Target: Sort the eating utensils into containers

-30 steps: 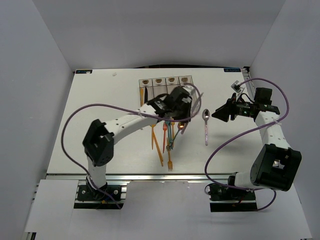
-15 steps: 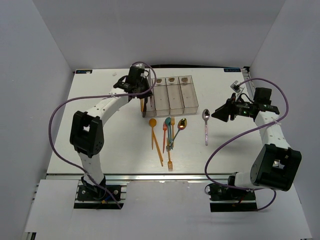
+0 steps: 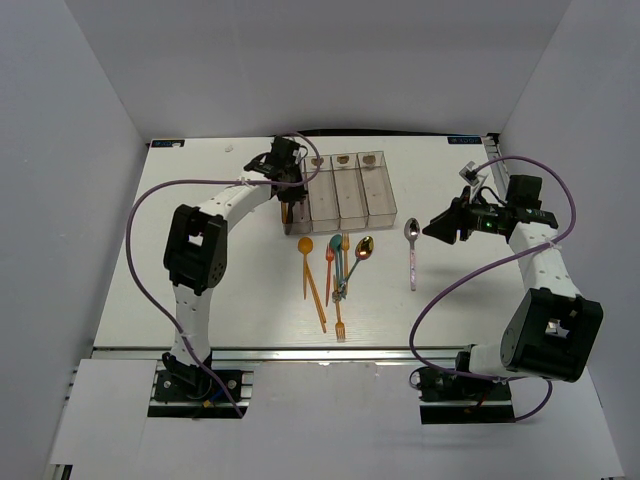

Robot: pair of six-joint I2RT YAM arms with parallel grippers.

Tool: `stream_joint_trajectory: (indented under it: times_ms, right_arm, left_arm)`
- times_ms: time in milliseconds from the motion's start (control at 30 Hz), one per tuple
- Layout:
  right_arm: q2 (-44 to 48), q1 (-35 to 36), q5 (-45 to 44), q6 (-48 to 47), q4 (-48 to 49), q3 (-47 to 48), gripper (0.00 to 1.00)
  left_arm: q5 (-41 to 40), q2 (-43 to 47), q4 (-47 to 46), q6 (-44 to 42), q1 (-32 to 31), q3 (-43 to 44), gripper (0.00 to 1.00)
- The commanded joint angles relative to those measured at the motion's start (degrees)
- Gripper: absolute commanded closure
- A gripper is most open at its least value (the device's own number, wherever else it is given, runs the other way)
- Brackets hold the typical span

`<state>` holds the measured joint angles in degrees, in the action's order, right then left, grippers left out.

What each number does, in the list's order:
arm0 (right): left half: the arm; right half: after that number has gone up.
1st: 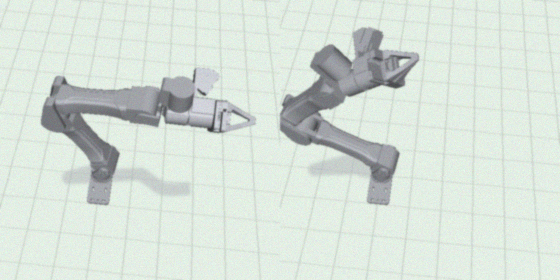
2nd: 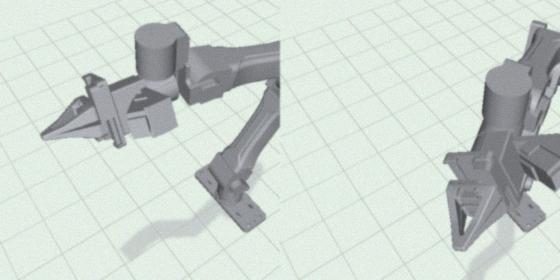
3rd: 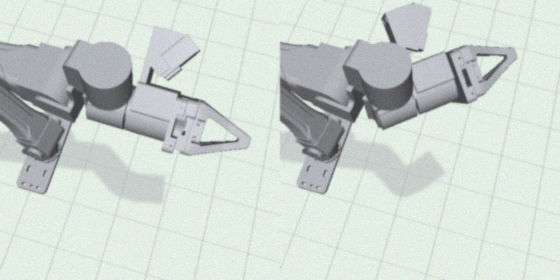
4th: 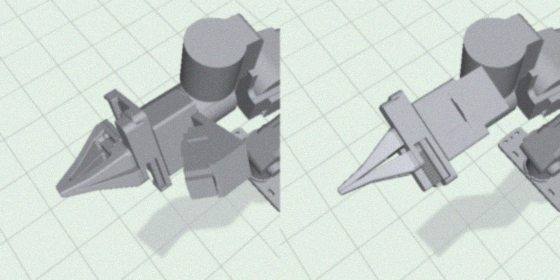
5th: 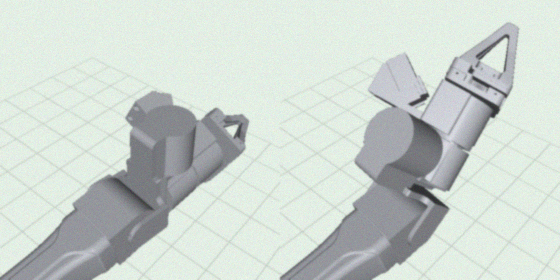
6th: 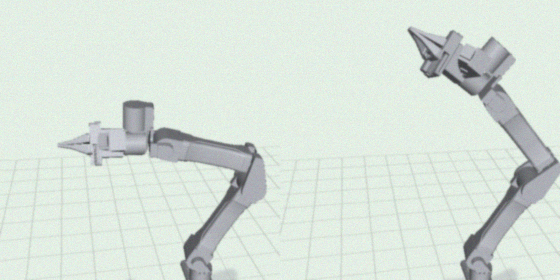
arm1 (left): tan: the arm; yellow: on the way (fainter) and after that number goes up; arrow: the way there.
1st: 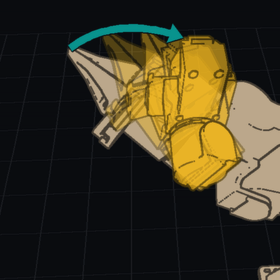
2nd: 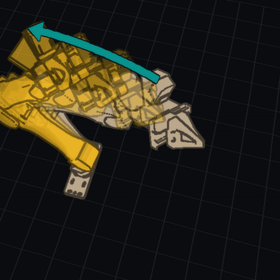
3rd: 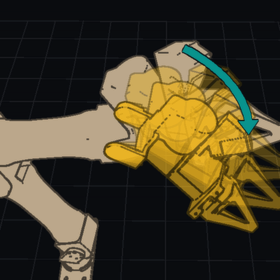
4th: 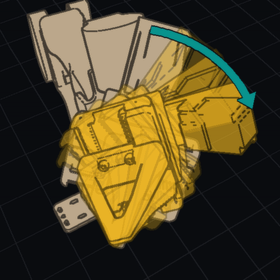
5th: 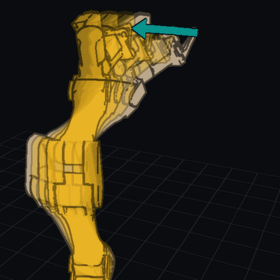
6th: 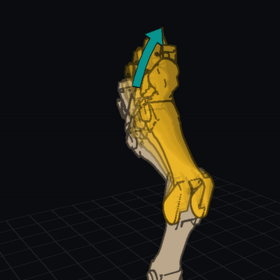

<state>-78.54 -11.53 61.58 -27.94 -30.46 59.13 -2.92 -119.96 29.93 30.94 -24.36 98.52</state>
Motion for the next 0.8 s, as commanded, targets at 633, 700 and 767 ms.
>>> stream_joint_trajectory:
  times_ms: [633,700,767]
  right_arm:
    - [-0.03,3.70,-9.90,-0.62,-0.13,-1.04,0.42]
    - [0.06,3.79,-10.52,-0.27,0.31,-1.39,0.42]
    - [0.06,4.23,-10.78,0.17,0.57,-1.65,0.42]
  left_arm:
    - [2.04,9.30,1.36,-1.76,1.24,2.38,0.37]
    - [2.39,10.62,1.27,-2.28,1.77,1.24,0.37]
    - [2.83,10.45,1.09,-2.81,2.38,0.71,0.37]
